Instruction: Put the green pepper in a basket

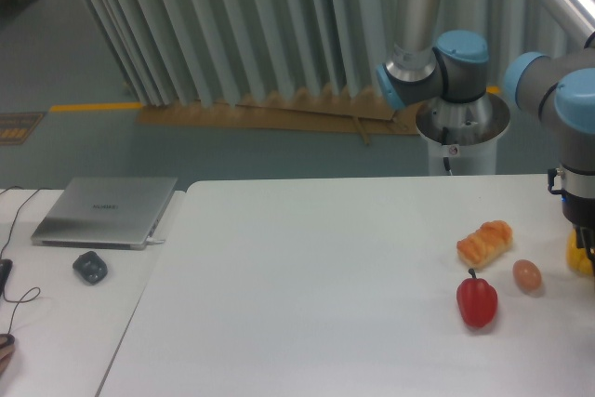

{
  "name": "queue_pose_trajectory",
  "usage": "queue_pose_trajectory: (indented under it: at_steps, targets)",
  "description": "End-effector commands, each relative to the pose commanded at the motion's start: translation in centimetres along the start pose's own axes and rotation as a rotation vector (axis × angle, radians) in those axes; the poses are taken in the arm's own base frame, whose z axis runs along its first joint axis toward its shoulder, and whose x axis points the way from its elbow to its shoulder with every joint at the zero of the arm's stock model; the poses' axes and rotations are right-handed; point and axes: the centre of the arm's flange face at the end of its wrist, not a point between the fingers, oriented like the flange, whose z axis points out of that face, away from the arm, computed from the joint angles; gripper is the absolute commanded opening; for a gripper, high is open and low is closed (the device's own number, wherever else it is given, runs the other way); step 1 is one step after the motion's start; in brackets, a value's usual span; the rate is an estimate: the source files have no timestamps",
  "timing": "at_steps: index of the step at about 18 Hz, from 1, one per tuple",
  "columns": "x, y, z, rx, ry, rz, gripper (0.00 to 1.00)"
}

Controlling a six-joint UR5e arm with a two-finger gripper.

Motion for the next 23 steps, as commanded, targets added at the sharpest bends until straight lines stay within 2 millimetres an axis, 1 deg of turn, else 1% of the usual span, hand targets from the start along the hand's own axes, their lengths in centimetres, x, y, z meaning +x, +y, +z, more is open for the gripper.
queue_pose_trajectory:
  at_steps: [1, 2, 3, 4, 5, 6, 7, 8, 9, 10, 11, 14, 16, 18, 19, 20, 22, 23]
  targets:
    - [-0.3, 0.2, -0.4, -0.015, -0.007, 0.014, 1.0]
    - [-0.3, 0.6, -0.6, -0.067, 0.0, 0.032, 1.0]
    - [0.0, 1.2, -0.2, -0.149, 0.033, 0.068, 1.0]
    - [0.0, 1.2, 0.1, -0.232, 0.059, 0.111, 1.0]
    - [-0.5, 1.1, 0.5, -0.267, 0.072, 0.128, 1.0]
    - [-0.7, 0.7, 1.0, -0.251, 0.072, 0.137, 1.0]
    - [-0.9, 0.7, 1.4, -0.226, 0.071, 0.144, 1.0]
    - [-1.5, 1.4, 1.4, -0.223, 0.07, 0.183, 1.0]
    - [-1.9, 1.8, 1.4, -0.223, 0.078, 0.268, 1.0]
    - [-2.1, 1.9, 2.1, -0.219, 0.094, 0.326, 1.0]
    - [-2.2, 1.9, 2.6, -0.215, 0.102, 0.347, 1.0]
    - [-2.6, 2.0, 4.8, -0.197, 0.126, 0.363, 1.0]
    - [-3.2, 2.2, 5.9, -0.193, 0.135, 0.368, 1.0]
    - [-3.2, 2.4, 7.3, -0.185, 0.155, 0.38, 1.0]
    - [-3.3, 2.5, 7.4, -0.184, 0.157, 0.395, 1.0]
    - [-3.3, 3.2, 7.6, -0.183, 0.162, 0.397, 1.0]
    - [-3.2, 5.0, 6.7, -0.186, 0.159, 0.401, 1.0]
    - [-3.1, 5.4, 6.7, -0.186, 0.163, 0.409, 1.0]
